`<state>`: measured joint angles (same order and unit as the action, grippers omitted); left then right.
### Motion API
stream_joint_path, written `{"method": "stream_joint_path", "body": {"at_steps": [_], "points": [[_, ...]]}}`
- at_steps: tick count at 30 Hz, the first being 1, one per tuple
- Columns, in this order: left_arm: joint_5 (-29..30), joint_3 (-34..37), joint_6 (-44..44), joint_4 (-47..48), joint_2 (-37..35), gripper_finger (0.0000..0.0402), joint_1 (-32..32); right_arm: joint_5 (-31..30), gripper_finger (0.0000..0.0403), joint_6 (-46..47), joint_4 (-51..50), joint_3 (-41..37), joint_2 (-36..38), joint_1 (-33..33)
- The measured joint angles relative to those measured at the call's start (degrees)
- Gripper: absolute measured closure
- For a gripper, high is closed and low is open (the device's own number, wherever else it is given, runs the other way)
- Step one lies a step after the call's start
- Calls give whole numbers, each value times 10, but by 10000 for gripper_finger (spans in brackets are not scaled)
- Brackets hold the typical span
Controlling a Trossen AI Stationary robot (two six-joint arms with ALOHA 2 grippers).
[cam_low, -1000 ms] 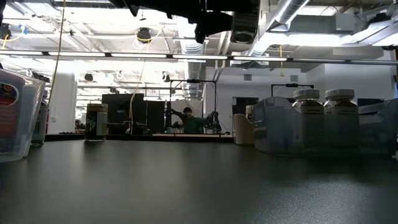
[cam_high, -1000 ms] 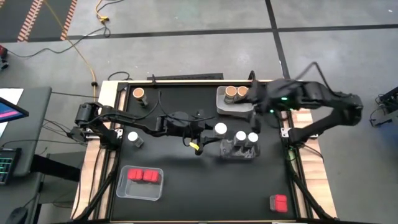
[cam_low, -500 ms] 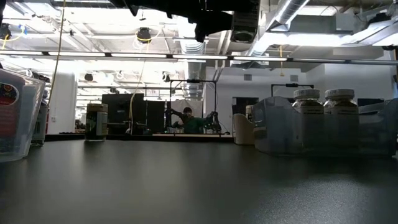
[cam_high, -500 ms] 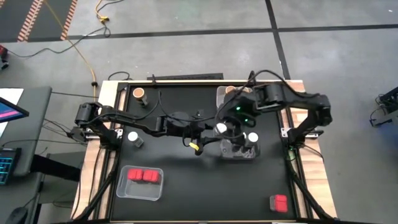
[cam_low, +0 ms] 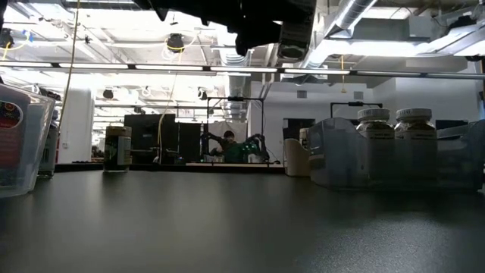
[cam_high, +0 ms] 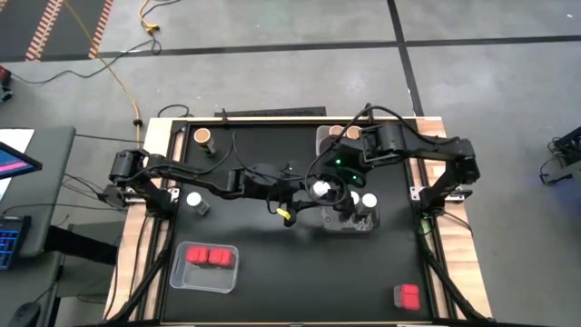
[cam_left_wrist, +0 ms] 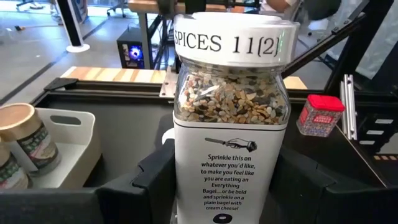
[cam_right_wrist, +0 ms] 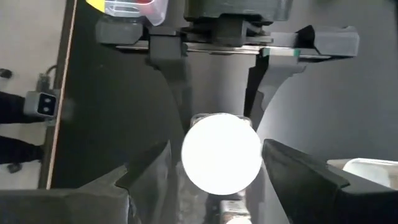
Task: Sort spices by type
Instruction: Put the top white spice bottle in the black bin
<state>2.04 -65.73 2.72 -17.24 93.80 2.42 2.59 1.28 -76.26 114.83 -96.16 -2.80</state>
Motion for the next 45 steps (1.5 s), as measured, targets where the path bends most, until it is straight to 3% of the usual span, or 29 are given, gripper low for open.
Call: {"method": "stream_joint_path", "body": {"at_steps": [45], "points": [[14, -10, 5, -2, -1, 197, 0, -10, 111, 2, -21, -1, -18, 3]]}}
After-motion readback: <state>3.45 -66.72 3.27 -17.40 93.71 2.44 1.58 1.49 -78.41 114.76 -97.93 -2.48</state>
